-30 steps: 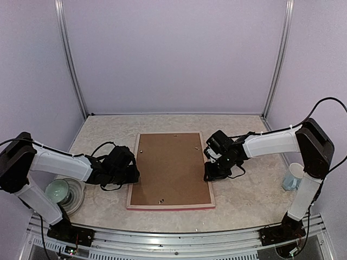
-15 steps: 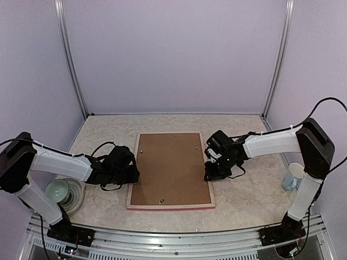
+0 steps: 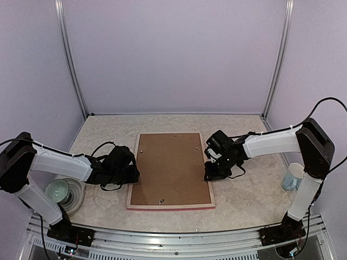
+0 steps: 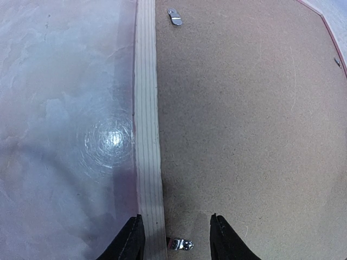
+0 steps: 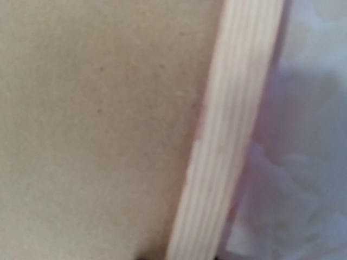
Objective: Put the photo into the frame
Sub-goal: Press the fastener onto the backboard.
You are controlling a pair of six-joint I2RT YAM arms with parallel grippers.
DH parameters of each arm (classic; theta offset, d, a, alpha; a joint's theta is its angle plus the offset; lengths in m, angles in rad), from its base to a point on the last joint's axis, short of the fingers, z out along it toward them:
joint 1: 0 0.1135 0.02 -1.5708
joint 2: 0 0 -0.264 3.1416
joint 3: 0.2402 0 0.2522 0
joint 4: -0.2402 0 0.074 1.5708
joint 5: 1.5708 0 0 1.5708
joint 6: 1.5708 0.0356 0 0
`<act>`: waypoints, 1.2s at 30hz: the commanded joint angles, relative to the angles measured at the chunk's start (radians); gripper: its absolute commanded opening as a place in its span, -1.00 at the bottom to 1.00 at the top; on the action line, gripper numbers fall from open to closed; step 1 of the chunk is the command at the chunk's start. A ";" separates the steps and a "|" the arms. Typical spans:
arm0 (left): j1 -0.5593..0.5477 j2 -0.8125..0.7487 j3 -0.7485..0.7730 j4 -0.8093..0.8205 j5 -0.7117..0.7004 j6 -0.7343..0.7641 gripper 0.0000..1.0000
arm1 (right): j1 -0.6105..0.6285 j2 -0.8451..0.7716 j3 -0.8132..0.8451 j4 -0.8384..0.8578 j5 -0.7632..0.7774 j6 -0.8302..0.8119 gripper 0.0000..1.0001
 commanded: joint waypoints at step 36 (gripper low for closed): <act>0.014 0.064 -0.019 -0.055 -0.061 0.008 -0.16 | -0.003 0.021 -0.022 -0.007 0.029 -0.035 -0.20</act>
